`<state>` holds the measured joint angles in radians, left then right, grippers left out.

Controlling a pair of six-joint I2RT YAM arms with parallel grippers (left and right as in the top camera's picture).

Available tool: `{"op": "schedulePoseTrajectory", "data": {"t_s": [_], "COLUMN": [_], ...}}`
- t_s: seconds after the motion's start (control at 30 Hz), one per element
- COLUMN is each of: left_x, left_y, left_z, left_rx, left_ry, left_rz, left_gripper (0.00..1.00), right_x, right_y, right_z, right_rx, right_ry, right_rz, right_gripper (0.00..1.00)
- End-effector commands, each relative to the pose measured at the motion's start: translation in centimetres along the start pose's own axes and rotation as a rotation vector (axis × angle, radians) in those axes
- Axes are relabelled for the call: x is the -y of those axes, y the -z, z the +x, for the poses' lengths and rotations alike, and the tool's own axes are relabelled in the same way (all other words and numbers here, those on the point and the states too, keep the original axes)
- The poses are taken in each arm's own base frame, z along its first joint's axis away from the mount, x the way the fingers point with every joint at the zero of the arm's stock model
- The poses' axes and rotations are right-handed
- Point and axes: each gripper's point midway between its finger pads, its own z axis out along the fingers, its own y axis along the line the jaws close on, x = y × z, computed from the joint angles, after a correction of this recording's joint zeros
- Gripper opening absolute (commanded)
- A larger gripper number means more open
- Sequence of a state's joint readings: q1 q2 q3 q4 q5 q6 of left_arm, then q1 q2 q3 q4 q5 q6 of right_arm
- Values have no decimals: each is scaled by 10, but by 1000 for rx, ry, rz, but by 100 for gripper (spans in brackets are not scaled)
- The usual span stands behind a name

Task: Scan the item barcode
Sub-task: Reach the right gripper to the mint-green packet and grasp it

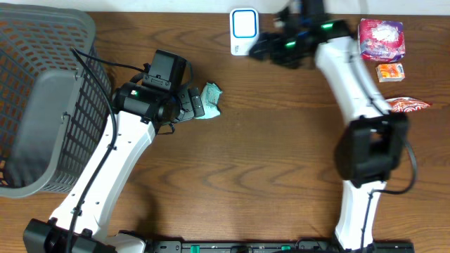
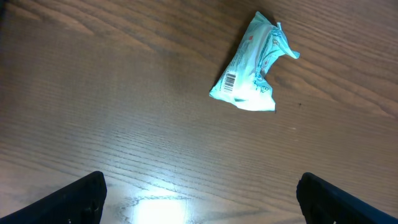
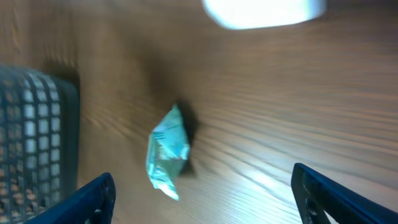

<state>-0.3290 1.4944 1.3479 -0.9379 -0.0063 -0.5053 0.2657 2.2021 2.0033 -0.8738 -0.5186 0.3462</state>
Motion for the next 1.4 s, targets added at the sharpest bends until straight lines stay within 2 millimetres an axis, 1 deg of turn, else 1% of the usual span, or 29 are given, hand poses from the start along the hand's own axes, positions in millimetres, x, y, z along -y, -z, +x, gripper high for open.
{"op": "schedulePoseTrajectory", "data": {"t_s": [0.0,0.03,0.1,0.23,0.37,0.53,0.57,0.67,0.73,0.77,0.8,0.83,0.87,0.9,0.93,1.0,1.03,1.07,1.1,1.17,1.2,1.23,1.27,1.3,1.33,1.37], "left_x": [-3,-3,-3,-3,-3,-3,-3,-3,-3,-3,-3,-3,-3,-3,-3,-3,-3,-3,-3,-3,-3,-3,-3,-3,-3,-3], "left_y": [-2,-2,-2,-2,-2,-2,-2,-2,-2,-2,-2,-2,-2,-2,-2,-2,-2,-2,-2,-2,-2,-2,-2,-2,-2,-2], "left_z": [0,0,0,0,0,0,0,0,0,0,0,0,0,0,0,0,0,0,0,0,0,0,0,0,0,0], "left_rx": [-3,-3,-3,-3,-3,-3,-3,-3,-3,-3,-3,-3,-3,-3,-3,-3,-3,-3,-3,-3,-3,-3,-3,-3,-3,-3], "left_ry": [15,15,15,15,15,15,15,15,15,15,15,15,15,15,15,15,15,15,15,15,15,15,15,15,15,15], "left_rz": [-14,-14,-14,-14,-14,-15,-14,-14,-14,-15,-14,-15,-14,-14,-14,-14,-14,-14,-14,-15,-14,-14,-14,-14,-14,-15], "left_gripper": [98,98,98,98,98,98,98,98,98,98,98,98,98,98,98,98,98,97,98,98,98,98,98,98,98,98], "right_x": [-2,-6,-9,-18,-25,-35,-36,-30,-24,-21,-19,-13,-11,-9,-12,-11,-7,0,3,12,18,17,16,4,-1,-9], "right_y": [-59,-72,-91,-118,-131,-137,-138,-142,-150,-154,-157,-161,-161,-161,-158,-149,-139,-124,-116,-90,-74,-63,-62,-67,-69,-75], "right_z": [29,36,49,71,83,87,87,88,94,98,101,104,103,102,99,91,84,72,66,50,41,38,38,44,47,53], "right_rx": [-86,-105,-137,-198,-229,-224,-221,-215,-231,-242,-250,-253,-250,-245,-240,-218,-193,-151,-131,-67,-29,-8,-9,-42,-56,-89], "right_ry": [-55,-67,-99,-118,-103,-81,-78,-94,-106,-109,-110,-103,-84,-57,-26,20,35,71,92,138,155,164,167,157,153,141], "right_rz": [47,46,51,33,26,16,17,55,66,72,77,96,108,116,111,131,178,267,308,445,529,564,559,482,451,384], "right_gripper": [85,83,81,78,80,80,78,73,60,47,39,22,6,1,1,1,1,1,1,1,1,1,1,8,12,21]}}
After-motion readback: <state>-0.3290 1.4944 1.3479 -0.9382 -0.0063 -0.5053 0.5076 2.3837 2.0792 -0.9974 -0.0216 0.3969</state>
